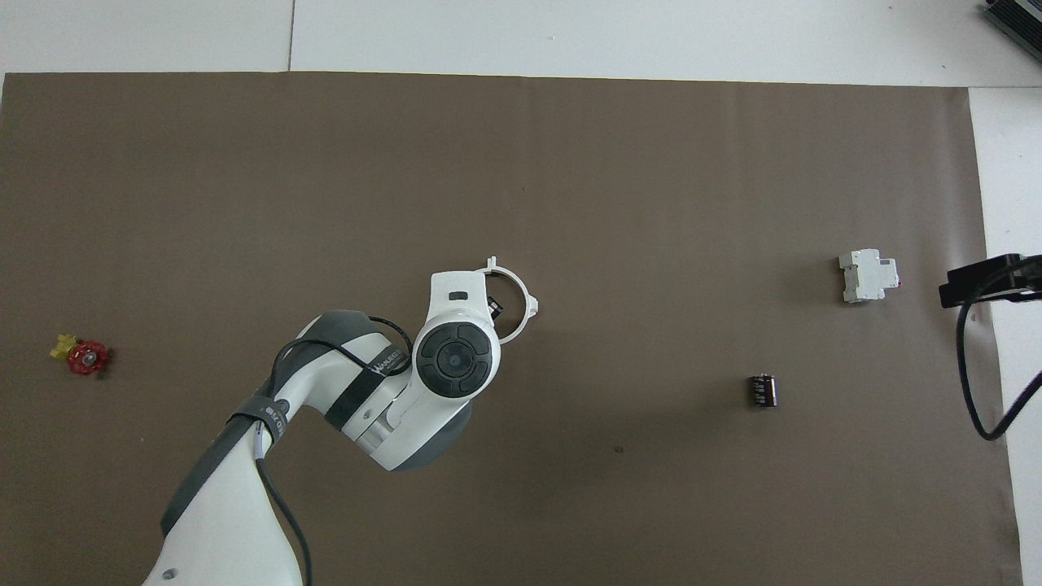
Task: Assemble drain pipe with both arms
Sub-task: 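Press the held half-ring onto the placed half-ring with the left gripper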
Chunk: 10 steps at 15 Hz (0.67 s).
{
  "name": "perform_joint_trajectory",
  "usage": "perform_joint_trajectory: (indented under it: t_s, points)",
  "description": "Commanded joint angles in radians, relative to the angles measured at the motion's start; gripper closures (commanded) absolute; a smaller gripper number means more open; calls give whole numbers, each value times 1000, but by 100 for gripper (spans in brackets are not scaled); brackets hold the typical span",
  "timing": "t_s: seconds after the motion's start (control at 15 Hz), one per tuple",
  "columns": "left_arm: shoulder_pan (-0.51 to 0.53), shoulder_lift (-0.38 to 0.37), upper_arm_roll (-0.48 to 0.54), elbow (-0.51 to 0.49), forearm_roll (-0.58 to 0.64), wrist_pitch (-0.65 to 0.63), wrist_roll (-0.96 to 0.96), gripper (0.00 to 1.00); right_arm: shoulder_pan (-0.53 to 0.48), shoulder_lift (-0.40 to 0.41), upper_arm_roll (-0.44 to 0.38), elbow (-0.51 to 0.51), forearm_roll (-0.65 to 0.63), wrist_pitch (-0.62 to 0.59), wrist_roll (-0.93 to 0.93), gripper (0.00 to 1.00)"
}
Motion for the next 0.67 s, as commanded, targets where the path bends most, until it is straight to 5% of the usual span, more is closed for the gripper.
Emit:
perform_joint_trajectory:
  t_s: [0.0,0.6]
  points:
    - [-16,3,11,8,25,-17,-21,0,-9,-7,5,-2,23,-9,5,0]
    - [31,-2,12,40,25,-89,75,0,-9,-7,5,-2,23,-9,5,0]
